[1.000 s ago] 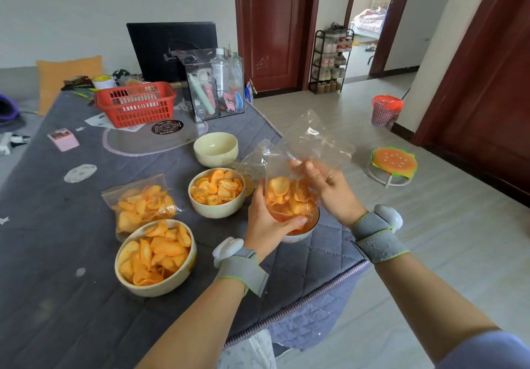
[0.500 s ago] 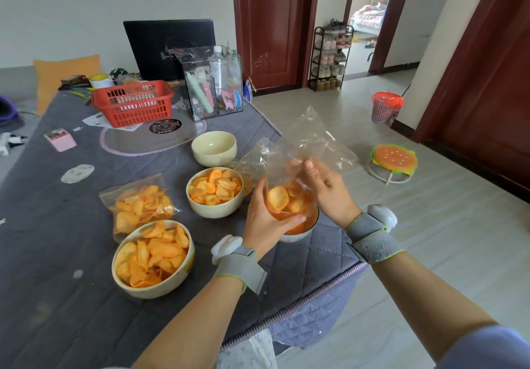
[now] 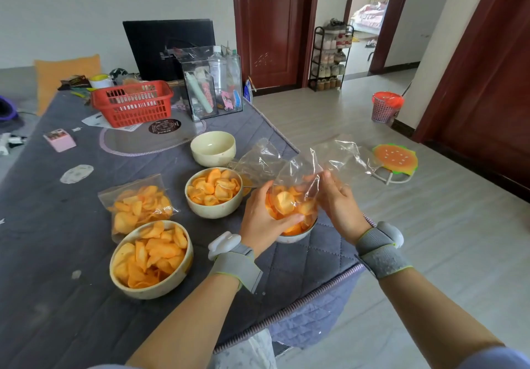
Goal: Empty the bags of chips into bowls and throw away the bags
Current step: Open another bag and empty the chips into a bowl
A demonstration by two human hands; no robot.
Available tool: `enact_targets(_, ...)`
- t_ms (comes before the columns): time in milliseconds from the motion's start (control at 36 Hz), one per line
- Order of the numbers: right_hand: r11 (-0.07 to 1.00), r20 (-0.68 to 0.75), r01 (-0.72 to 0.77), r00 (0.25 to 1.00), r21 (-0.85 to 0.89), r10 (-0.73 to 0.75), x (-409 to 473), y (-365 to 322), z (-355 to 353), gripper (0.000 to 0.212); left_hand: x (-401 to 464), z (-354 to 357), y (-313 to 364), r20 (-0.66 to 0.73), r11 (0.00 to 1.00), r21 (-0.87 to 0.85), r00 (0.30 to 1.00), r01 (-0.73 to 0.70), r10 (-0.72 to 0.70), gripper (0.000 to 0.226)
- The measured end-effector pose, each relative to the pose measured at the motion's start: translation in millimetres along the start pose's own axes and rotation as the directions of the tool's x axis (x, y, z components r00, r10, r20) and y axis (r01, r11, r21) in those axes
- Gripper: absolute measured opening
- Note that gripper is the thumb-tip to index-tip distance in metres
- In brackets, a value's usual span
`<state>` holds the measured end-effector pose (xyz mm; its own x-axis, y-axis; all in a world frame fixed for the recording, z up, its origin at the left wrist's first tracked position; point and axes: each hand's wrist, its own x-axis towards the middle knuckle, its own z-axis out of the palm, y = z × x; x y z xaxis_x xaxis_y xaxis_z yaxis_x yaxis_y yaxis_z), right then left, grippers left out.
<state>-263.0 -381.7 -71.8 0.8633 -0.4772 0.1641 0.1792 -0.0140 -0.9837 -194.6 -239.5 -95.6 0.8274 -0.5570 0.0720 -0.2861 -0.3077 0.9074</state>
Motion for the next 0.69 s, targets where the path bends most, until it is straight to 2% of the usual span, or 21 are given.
enact_targets(167,0.971,-0.099,-0.013,0.994,0.237,0.038,1,3,-6,0.041,-4,2,1,-0.032,1.000,0.014,0.999,0.000,0.000,0.091)
enact_targets(278,0.943,-0.129,0.008,0.991,0.334,0.038,5,1,-11,0.041,-5,3,2,-0.047,0.999,0.035,0.999,-0.022,0.024,0.084)
enact_targets(417,0.932,-0.187,0.011,0.980,0.363,0.061,8,-2,-15,0.042,-6,1,2,-0.122,0.997,0.035,0.990,-0.073,0.077,0.073)
enact_targets(528,0.959,-0.172,0.010,0.984,0.284,0.041,7,-4,-11,0.041,-4,3,5,-0.177,0.990,0.071,0.975,-0.123,0.134,0.060)
enact_targets(611,0.956,-0.172,0.022,0.985,0.291,0.030,8,-7,-7,0.041,-2,5,5,-0.162,0.981,0.113,0.971,-0.156,0.173,0.065)
enact_targets(694,0.952,-0.142,-0.006,0.989,0.308,0.052,9,-7,-6,0.042,2,5,5,-0.141,0.981,0.120,0.975,-0.153,0.169,0.055)
